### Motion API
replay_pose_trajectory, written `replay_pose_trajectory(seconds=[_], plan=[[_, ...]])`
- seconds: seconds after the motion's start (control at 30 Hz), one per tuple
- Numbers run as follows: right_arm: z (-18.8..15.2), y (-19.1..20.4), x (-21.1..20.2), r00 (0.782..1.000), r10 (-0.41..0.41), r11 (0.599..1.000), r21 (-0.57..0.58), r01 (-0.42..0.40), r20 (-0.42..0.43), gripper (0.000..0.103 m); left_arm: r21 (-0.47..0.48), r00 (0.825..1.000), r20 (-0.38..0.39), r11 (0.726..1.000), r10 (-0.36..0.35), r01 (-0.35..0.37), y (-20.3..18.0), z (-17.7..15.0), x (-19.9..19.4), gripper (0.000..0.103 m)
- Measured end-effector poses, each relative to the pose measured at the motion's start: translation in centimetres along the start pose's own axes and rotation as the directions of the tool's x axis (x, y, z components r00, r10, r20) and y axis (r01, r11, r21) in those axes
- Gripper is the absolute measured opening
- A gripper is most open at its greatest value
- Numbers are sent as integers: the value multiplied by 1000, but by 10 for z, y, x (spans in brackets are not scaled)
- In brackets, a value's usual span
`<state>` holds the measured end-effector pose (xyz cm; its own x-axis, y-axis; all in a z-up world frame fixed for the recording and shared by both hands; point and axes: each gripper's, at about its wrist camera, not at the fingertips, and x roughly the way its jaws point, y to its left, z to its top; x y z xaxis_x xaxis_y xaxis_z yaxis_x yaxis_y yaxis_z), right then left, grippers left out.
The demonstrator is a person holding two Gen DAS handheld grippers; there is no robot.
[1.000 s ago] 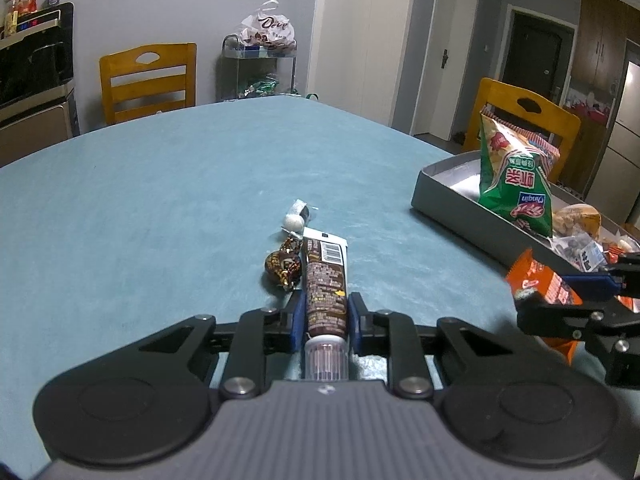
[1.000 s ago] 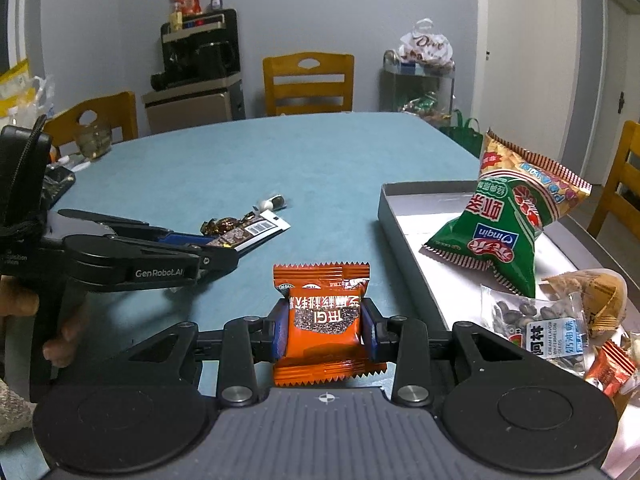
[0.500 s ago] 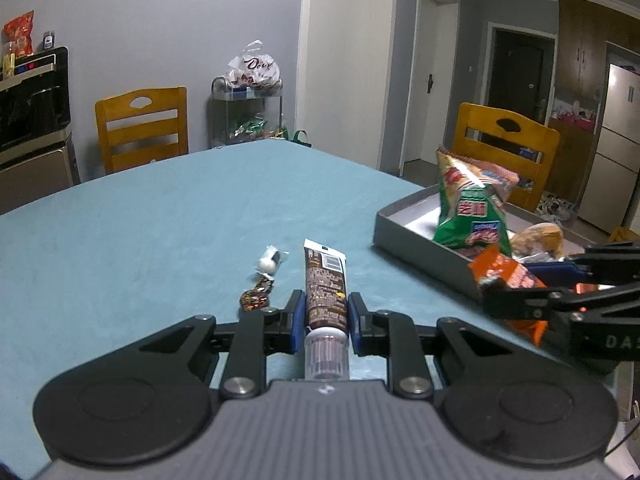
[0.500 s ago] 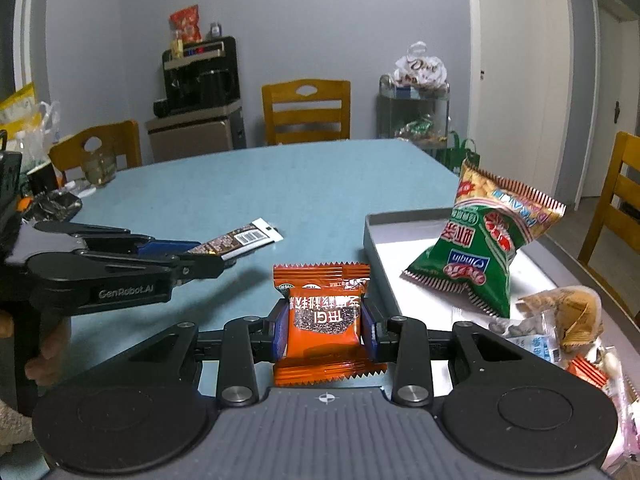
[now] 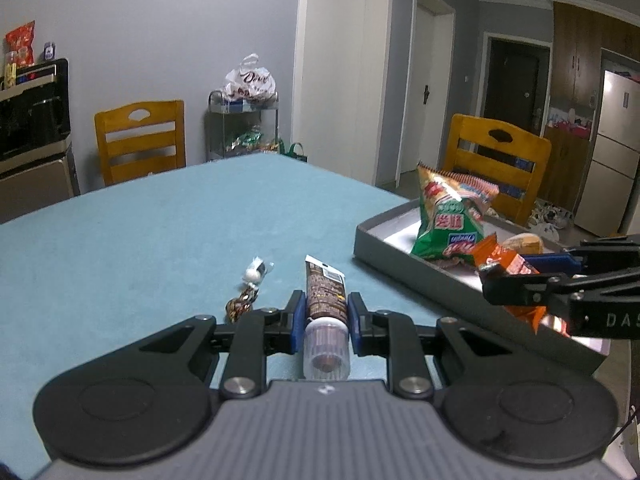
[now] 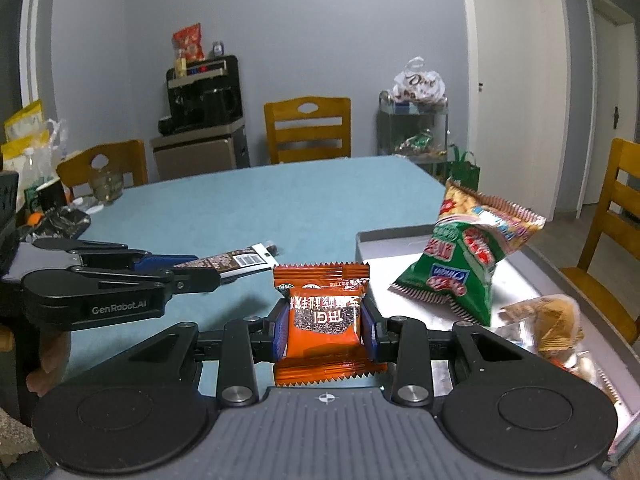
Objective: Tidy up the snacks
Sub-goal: 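Carry chocolate tube and orange packet with both tools over the gray box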
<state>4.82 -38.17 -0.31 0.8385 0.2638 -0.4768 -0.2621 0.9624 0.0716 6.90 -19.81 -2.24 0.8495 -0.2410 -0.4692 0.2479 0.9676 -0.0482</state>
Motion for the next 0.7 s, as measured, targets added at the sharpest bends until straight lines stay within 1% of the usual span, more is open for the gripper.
replay_pose_trajectory(seconds=[0.17, 0.4, 0.7], plan=[[4, -13, -13, 999, -22, 1000, 17, 21, 36, 37, 33, 999, 34, 999, -17, 16, -12, 9, -9, 18], [8, -38, -27, 994, -79, 996, 47, 76, 71, 37, 98, 995, 81, 994, -59, 51, -38, 24, -19, 18], [6, -75, -42, 986, -141, 986, 100, 132, 90, 37, 147, 986, 101, 982, -134, 118, -77, 47, -15, 18]])
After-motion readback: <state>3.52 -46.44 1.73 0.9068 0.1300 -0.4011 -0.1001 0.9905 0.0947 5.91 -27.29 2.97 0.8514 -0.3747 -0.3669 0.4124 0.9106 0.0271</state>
